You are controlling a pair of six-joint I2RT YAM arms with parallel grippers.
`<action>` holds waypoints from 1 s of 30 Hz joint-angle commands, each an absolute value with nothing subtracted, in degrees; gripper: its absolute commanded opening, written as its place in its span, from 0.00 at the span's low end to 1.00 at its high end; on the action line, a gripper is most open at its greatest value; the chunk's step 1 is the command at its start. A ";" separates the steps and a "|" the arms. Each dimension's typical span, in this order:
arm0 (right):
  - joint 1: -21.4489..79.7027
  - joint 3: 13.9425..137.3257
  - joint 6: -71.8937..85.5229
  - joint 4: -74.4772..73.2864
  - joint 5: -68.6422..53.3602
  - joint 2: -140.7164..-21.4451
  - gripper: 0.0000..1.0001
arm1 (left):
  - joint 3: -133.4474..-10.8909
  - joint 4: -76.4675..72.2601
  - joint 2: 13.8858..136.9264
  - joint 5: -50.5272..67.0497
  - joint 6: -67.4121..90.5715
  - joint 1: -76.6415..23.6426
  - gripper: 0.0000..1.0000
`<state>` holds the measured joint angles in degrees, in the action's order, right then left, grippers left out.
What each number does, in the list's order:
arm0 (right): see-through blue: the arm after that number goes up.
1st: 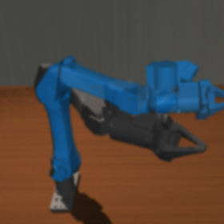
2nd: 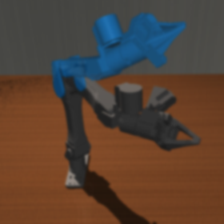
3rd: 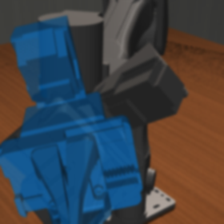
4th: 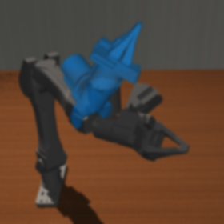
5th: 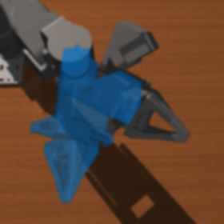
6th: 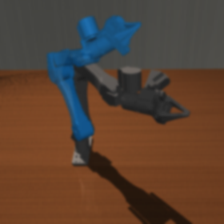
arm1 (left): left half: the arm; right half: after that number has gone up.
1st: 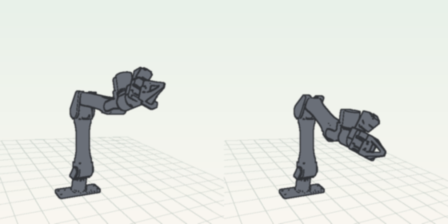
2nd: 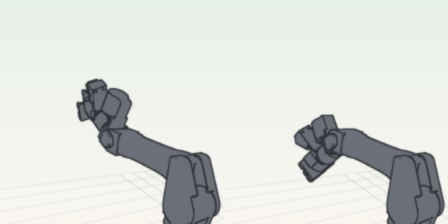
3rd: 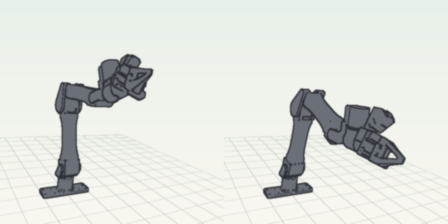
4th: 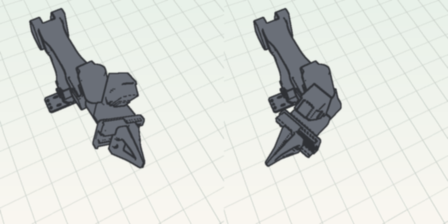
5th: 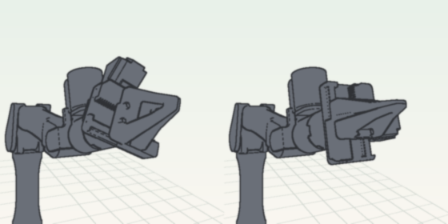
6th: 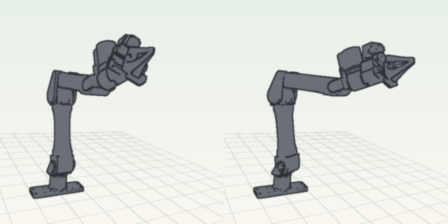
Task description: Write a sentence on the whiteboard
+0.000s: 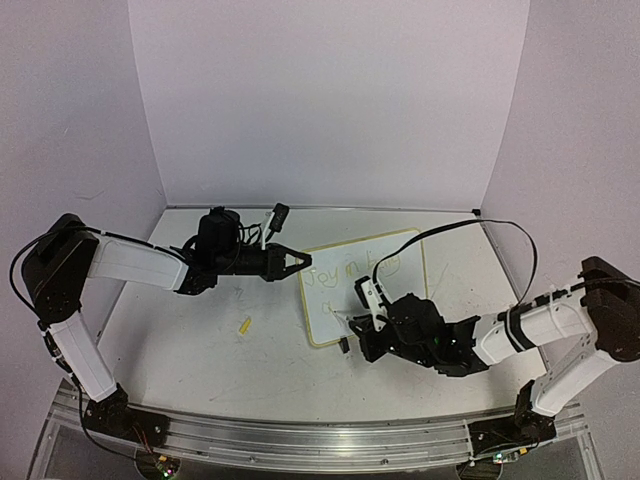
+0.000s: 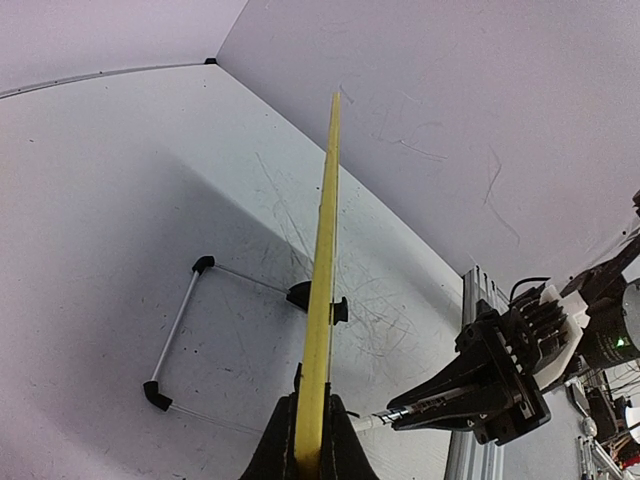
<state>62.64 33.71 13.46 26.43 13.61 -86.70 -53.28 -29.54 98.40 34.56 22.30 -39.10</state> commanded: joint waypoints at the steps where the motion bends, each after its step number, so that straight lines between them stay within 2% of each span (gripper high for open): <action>1: 62.06 31.51 11.88 29.57 13.12 -79.89 0.00 | -54.00 -23.37 98.97 27.45 18.81 -38.85 0.00; 30: 61.44 38.59 9.93 29.57 17.92 -87.90 0.00 | -54.13 -22.94 98.89 27.62 18.46 -38.85 0.00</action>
<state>61.66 36.21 9.96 29.06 15.90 -86.64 -53.58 -29.02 98.30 34.52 22.28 -39.22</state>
